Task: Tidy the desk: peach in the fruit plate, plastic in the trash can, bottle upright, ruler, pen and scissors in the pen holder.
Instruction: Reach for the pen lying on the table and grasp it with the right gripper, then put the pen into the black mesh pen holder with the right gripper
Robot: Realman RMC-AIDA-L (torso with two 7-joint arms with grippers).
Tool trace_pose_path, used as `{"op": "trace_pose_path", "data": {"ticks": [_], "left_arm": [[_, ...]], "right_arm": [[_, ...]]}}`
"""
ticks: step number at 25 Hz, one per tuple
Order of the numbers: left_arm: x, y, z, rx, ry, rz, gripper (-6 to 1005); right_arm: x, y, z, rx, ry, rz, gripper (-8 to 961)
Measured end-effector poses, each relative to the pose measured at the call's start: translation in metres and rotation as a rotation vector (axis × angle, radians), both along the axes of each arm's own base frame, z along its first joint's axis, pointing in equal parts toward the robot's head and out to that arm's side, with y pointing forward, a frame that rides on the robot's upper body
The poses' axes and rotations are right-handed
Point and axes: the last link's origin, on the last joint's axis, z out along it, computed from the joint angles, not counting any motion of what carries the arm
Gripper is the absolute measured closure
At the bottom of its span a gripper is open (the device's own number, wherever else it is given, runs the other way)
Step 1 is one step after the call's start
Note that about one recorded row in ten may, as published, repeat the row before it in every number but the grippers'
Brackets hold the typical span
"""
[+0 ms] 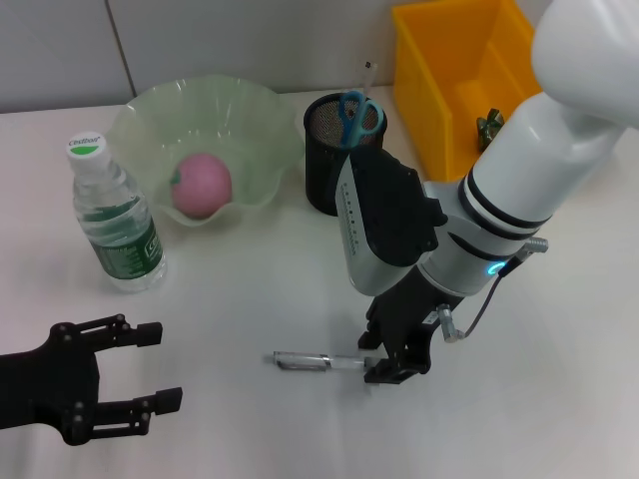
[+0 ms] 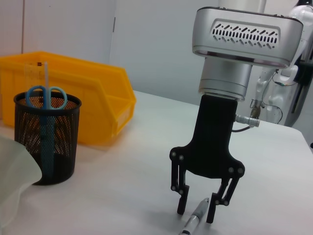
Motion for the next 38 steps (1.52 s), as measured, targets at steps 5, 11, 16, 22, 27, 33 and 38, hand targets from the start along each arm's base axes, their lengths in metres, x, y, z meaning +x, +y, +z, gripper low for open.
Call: {"op": "trace_pose_path", "data": {"ticks": [5,11,16,22,27,33,38], "left_arm": [[0.000,0.000,0.000,0.002,-0.002,-0.001,202],[0.001,0.000,-0.001,0.001,-0.005,0.000,202],[0.002,0.000,-0.002,0.005,-0.010,0.001,202],[0.002,0.000,-0.002,0.008,-0.013,0.001,203],[0.002,0.000,-0.002,0.009,-0.014,0.001,203],[0.002,0.000,0.001,0.008,-0.017,-0.002,203],[0.002,0.001,0.003,0.015,-0.023,0.003,203]], "right_arm": [[0.001,-0.001,-0.001,-0.007,-0.008,0.005,629],[0.001,-0.003,-0.002,-0.014,-0.015,0.013,673],[0.000,-0.003,-0.003,-0.015,-0.016,0.017,709],[-0.001,-0.002,-0.003,-0.021,-0.021,0.021,749],[-0.002,-0.001,-0.002,-0.021,-0.020,0.022,781],[-0.009,0.004,0.009,0.008,0.031,-0.001,820],[-0.011,0.007,0.026,0.057,0.110,-0.023,826]]}}
